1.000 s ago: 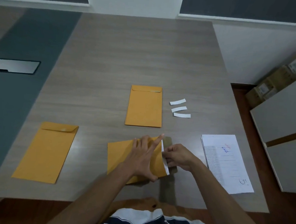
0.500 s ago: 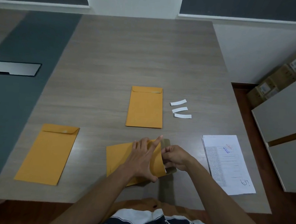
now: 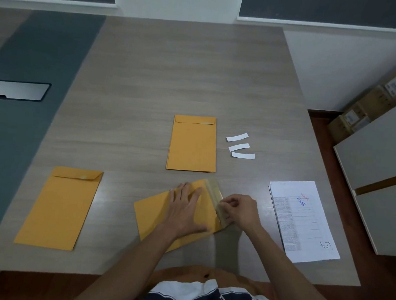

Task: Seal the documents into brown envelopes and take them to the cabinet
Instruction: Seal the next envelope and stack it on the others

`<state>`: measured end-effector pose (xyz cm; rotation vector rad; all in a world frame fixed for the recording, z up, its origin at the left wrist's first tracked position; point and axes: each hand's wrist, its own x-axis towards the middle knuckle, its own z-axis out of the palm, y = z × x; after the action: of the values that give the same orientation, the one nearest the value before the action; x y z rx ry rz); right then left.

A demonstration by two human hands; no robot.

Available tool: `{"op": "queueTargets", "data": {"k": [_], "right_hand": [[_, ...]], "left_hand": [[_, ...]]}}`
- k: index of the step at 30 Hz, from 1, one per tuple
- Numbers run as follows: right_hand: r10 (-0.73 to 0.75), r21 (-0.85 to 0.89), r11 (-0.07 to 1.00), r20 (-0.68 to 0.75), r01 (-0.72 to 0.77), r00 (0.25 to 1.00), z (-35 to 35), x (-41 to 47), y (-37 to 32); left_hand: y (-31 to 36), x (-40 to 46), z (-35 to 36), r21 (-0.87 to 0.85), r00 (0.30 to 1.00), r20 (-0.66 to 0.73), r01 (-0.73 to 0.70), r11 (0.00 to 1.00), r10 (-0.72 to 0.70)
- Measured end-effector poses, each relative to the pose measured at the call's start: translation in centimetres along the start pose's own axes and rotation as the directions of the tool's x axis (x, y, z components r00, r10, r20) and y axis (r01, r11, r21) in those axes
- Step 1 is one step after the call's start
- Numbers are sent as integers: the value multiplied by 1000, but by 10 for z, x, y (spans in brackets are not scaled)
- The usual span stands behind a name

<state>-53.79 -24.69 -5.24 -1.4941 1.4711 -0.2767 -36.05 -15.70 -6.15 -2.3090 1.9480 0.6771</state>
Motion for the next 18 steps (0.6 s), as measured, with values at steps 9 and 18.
{"op": "queueTargets", "data": {"k": [9, 18], "right_hand": [[-138, -206, 971, -80, 120, 987, 15, 3, -8], [-469, -427, 767, 135, 478, 873, 40, -12, 11]], "left_hand": [[4, 5, 1, 74, 997, -49, 57, 996, -53], [-12, 7, -16, -222, 984, -158, 49, 974, -85]]}}
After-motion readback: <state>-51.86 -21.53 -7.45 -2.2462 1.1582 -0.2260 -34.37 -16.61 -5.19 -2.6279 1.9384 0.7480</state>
